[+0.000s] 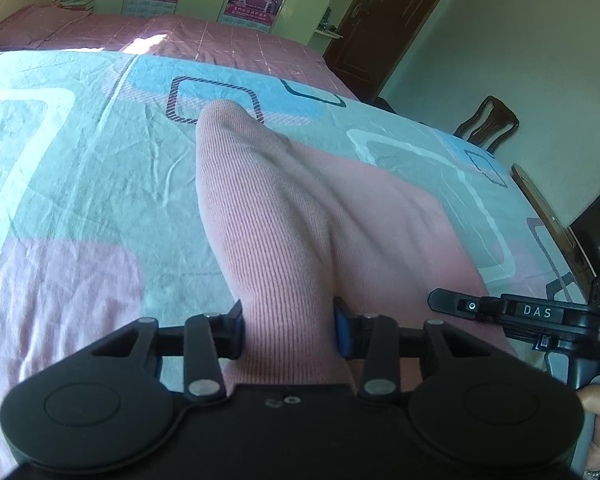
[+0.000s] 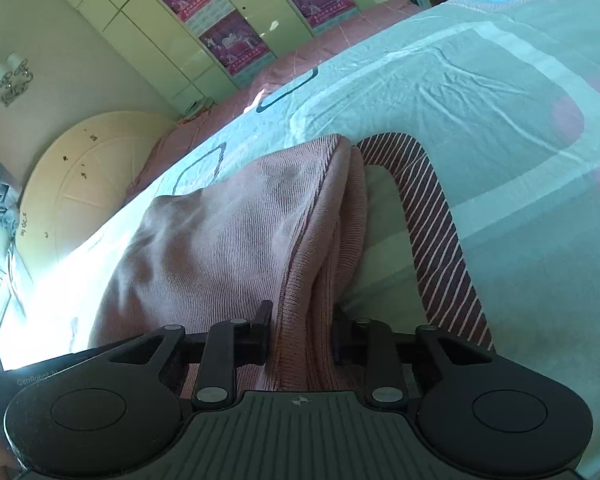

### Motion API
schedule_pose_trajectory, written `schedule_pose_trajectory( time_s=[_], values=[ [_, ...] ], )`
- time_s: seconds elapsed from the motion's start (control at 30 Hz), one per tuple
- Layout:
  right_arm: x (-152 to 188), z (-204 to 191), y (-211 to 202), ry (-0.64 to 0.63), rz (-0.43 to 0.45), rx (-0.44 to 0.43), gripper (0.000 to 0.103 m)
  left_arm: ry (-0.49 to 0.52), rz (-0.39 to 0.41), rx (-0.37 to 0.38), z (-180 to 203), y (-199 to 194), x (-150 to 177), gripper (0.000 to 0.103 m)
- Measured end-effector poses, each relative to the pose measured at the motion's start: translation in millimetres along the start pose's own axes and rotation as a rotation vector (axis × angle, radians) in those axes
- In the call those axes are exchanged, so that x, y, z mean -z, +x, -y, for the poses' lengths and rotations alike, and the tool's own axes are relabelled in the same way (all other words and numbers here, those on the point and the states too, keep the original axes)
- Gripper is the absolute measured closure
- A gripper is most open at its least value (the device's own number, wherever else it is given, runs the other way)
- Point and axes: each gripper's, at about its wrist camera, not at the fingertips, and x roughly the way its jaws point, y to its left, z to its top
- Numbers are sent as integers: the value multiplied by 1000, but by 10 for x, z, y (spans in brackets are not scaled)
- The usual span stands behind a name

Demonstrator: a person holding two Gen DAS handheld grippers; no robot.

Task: Fold small clothes
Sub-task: 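Grasp the bundle end with the right tool while the left tool pins it, then lift and fold the bundle end over with the right tool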

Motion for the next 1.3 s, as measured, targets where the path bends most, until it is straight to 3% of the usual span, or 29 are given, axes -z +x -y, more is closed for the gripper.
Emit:
schedule_pose_trajectory(
  time_s=[0.33,0.53,0.7,1.0,1.3],
  values=[
    [17,-484,-327,-21,42,-92,83,39,44,7,104,-383,-132,70],
    [183,-1069,-304,-58,44,-137,83,40,80,-8,-155,-811,-169,70],
    [363,-1690,-168,-99,45,-163,83,41,113,-29,-594,-1241,-215,70],
    [858,-2911,363,-99,71,-167,83,49,138,-16,-1718,-1962,-239,70],
    [1110,-3739,1138,-94,53,-209,83,41,146,-76,-2700,-2264,-408,70]
  ],
)
